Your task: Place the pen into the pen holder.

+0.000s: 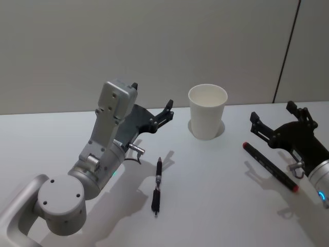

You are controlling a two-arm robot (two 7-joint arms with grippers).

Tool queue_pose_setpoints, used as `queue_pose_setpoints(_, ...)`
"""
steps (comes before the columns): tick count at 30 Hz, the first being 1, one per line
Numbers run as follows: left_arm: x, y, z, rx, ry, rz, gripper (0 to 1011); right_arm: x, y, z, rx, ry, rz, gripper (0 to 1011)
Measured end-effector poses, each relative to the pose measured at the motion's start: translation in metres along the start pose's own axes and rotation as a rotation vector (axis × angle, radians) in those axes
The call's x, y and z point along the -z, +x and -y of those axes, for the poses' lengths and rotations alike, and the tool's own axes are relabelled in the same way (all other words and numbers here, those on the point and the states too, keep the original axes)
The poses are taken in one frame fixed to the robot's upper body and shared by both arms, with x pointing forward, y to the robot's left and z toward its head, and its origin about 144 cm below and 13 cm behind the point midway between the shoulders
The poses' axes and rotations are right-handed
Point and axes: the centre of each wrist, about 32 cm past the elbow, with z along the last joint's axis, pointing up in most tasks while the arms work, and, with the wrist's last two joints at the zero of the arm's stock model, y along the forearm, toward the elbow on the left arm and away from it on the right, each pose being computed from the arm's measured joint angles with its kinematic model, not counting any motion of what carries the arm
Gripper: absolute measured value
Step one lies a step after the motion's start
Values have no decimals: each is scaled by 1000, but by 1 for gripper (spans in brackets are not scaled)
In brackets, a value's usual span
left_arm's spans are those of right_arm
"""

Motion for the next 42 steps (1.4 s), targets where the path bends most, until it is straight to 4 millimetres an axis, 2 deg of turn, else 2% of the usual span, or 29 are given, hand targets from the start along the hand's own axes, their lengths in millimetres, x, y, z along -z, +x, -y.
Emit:
queue_pose_setpoints(17, 0, 0, 0, 0, 0, 0, 1001, 2, 0, 14, 5, -16, -11, 1003)
queue_pose_setpoints(42, 0, 0, 0, 0, 0, 0, 1001, 2, 1, 62, 38, -93, -8, 1003)
